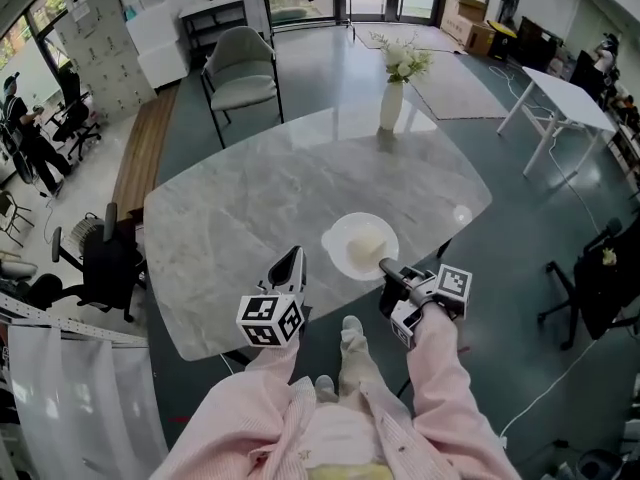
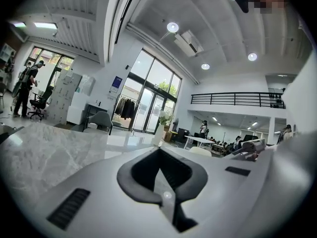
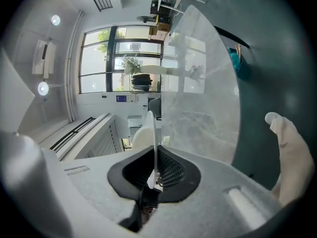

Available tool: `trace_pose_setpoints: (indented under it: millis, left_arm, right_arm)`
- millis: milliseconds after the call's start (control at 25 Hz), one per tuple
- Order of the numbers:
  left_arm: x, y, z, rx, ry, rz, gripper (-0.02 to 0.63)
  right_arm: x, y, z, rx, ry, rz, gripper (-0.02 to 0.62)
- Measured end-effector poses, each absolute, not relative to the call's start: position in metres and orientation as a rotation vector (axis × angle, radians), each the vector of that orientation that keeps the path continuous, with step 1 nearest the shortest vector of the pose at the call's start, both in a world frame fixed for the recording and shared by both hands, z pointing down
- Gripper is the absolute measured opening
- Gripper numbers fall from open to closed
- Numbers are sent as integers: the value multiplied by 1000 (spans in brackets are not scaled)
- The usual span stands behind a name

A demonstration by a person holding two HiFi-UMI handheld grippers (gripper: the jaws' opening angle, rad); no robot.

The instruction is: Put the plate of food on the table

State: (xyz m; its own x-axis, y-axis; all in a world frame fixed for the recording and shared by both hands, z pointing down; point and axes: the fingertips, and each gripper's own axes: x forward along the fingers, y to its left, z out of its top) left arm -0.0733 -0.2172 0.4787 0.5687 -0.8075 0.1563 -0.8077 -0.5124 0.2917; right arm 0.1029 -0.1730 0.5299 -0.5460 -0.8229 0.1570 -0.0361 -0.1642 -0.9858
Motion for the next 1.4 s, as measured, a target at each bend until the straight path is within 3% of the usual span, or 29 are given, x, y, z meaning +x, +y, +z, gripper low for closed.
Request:
trace_pose_setpoints:
  millis: [880,1400]
  left_arm:
    - [-17,-373,544,2190,-1416,74,-2]
    - [0,-406,608,2032,-1345,180,-2]
  right_arm:
    - [157,-374,587,-971,1688,-1875,15]
    - [149,-427,648,-1081,1661,-1993,15]
